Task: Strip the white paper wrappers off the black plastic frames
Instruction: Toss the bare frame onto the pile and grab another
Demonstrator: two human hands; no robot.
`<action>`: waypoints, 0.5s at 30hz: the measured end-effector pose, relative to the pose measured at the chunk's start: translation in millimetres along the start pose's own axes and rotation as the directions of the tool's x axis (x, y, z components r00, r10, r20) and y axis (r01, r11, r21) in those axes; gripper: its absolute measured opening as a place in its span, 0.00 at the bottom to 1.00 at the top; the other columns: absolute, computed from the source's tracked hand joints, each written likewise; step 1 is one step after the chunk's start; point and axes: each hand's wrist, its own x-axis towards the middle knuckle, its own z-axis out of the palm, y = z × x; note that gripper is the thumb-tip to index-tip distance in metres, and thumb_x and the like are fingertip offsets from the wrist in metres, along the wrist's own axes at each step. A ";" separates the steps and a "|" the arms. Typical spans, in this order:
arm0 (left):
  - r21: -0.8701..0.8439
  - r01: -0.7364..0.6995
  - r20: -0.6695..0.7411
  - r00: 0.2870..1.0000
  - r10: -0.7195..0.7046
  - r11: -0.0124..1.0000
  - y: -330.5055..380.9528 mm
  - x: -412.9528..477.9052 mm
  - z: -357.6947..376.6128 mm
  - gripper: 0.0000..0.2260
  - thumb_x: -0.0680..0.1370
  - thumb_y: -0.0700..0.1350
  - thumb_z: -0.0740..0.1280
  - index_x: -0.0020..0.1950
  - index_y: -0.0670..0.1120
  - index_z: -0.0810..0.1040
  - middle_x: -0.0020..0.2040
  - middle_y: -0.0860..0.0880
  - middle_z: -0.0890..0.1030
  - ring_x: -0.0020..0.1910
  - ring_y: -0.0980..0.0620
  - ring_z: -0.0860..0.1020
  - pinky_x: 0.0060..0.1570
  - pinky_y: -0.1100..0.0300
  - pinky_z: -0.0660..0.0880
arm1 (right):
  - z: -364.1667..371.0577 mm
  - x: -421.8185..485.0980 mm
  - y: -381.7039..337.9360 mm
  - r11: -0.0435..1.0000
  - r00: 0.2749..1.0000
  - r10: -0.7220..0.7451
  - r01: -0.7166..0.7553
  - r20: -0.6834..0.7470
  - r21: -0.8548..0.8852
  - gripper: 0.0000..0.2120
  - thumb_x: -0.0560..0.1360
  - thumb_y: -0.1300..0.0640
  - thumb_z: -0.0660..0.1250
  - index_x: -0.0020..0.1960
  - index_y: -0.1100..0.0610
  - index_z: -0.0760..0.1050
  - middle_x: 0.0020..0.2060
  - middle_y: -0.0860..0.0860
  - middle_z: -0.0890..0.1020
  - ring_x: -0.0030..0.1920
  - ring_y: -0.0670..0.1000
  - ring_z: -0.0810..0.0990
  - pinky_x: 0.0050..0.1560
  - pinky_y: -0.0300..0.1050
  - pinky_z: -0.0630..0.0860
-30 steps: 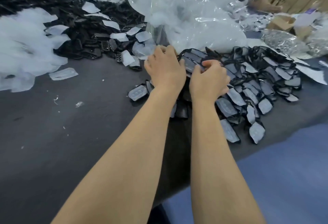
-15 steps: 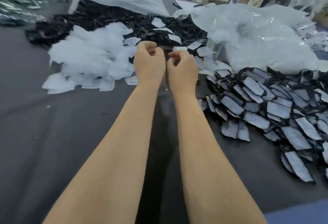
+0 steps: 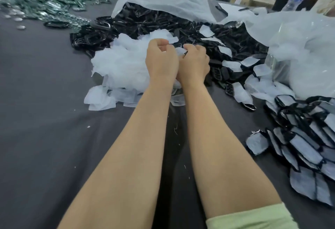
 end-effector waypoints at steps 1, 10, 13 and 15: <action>0.002 -0.004 0.001 1.000 0.004 1.000 -0.6 2.2 3.0 0.06 0.78 0.37 0.59 0.51 0.47 0.72 0.48 0.49 0.77 0.54 0.47 0.79 0.56 0.53 0.76 | 3.0 5.4 -0.1 1.000 0.999 0.013 -0.013 0.031 -0.017 0.21 0.80 0.57 0.55 0.73 0.51 0.65 0.75 0.53 0.59 0.74 0.57 0.58 0.73 0.56 0.56; 0.065 0.021 -0.015 1.000 -0.020 0.998 -15.5 19.3 4.3 0.07 0.78 0.38 0.59 0.54 0.45 0.73 0.42 0.55 0.72 0.51 0.50 0.75 0.50 0.61 0.71 | 7.3 21.1 12.5 0.976 0.985 0.148 -0.131 0.087 -0.176 0.20 0.79 0.49 0.54 0.70 0.48 0.68 0.75 0.54 0.58 0.74 0.59 0.55 0.73 0.61 0.50; 0.039 0.045 0.001 0.999 -0.045 0.998 -16.0 18.4 0.0 0.06 0.78 0.39 0.59 0.53 0.46 0.72 0.43 0.54 0.72 0.43 0.54 0.72 0.45 0.63 0.70 | -4.9 21.5 19.2 0.954 0.971 0.233 -0.216 0.058 -0.210 0.18 0.79 0.52 0.57 0.67 0.53 0.69 0.72 0.55 0.63 0.72 0.60 0.57 0.73 0.61 0.52; 0.009 0.065 0.005 0.998 -0.065 0.998 -13.8 16.9 -1.0 0.07 0.78 0.38 0.58 0.52 0.46 0.72 0.43 0.53 0.72 0.38 0.55 0.71 0.39 0.64 0.68 | -8.1 20.8 17.0 0.954 0.973 0.231 -0.222 0.024 -0.204 0.16 0.79 0.53 0.58 0.65 0.55 0.71 0.70 0.56 0.64 0.72 0.61 0.58 0.73 0.60 0.53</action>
